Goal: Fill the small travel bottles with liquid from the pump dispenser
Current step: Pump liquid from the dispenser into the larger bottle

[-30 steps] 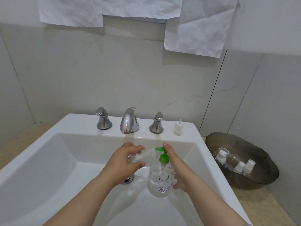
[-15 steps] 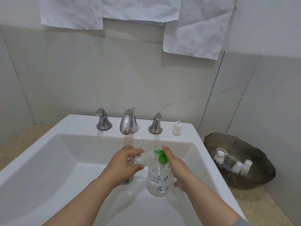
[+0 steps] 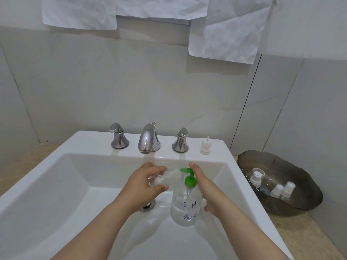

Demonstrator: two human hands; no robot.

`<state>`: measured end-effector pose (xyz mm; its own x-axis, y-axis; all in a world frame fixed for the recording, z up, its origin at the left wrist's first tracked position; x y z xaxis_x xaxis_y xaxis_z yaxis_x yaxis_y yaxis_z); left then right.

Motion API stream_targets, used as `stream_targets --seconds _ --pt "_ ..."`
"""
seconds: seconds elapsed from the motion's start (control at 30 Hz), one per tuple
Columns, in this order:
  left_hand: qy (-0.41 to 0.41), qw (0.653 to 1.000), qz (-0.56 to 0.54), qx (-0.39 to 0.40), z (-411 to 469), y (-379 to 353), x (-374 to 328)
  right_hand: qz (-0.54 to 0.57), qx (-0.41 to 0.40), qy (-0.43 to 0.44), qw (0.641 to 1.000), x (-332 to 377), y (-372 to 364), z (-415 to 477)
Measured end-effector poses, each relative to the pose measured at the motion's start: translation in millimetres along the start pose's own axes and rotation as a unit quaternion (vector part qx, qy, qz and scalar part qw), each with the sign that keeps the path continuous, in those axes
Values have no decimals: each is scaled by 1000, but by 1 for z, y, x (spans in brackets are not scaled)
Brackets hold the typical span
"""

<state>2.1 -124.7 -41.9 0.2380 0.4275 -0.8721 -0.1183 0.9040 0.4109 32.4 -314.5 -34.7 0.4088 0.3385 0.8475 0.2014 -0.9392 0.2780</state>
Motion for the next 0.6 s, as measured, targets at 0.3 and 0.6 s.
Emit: stream_targets --seconds 0.3,0.6 --pt "5 1000 2 -5 -1 0 -1 30 27 -26 999 -3 -4 -3" --pt "12 1000 17 3 -2 -2 1 19 6 -20 1000 -7 -6 -3"
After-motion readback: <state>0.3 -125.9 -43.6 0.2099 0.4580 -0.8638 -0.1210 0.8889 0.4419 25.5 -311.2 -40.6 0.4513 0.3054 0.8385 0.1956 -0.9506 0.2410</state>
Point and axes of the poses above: each hand's wrist, its own z-axis towards the middle knuckle, its own y-axis out of the back of the hand, x = y × z, the point moved 2 cm from there along z, towards the middle knuckle, and after that the axes turned 7 degrees about -z, right-handed, at the moved point
